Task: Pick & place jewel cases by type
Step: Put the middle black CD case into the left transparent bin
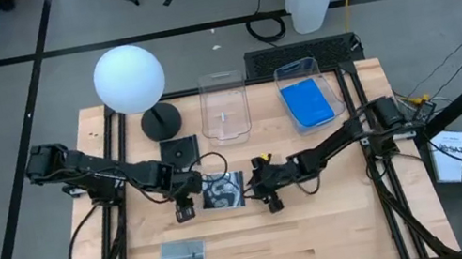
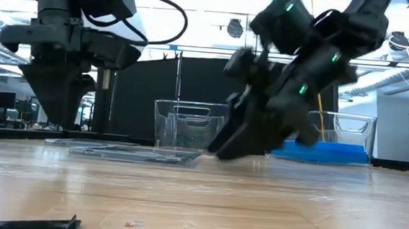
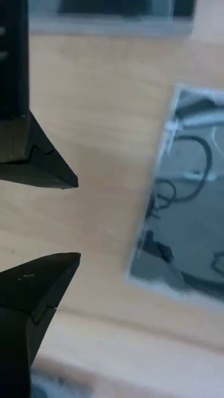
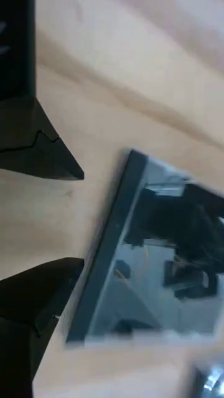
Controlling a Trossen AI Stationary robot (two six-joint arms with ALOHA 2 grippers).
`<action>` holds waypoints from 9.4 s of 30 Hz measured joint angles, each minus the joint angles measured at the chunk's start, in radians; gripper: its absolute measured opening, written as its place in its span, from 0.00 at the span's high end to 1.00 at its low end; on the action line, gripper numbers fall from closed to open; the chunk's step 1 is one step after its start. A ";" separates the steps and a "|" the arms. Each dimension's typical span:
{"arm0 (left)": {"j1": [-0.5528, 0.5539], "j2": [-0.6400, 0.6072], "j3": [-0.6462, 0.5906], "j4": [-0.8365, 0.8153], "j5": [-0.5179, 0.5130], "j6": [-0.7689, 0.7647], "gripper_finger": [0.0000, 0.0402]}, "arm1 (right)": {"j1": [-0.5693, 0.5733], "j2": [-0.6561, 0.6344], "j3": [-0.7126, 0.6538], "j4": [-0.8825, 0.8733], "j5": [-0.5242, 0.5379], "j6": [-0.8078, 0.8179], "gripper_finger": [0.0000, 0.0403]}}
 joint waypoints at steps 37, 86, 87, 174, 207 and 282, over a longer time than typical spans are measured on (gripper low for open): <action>-0.067 0.011 0.202 -0.354 -0.167 0.027 0.54 | -0.026 0.251 0.173 0.197 0.074 0.104 0.48; -0.034 0.019 -0.188 0.250 -0.171 -0.058 0.54 | 0.010 0.166 0.178 0.453 0.106 -0.072 0.48; -0.034 0.020 -0.189 0.263 -0.174 -0.058 0.54 | 0.010 0.166 0.178 0.463 0.106 -0.080 0.48; -0.034 0.018 -0.185 0.565 -0.190 0.047 0.54 | 0.129 0.167 0.367 0.189 0.600 -1.003 0.48; -0.034 0.018 -0.188 0.566 -0.194 0.048 0.54 | 0.159 0.078 0.399 -0.535 0.684 -0.516 0.95; -0.030 0.019 -0.187 0.794 -0.375 -0.083 0.54 | -0.435 0.098 0.677 -0.689 0.441 -0.310 0.66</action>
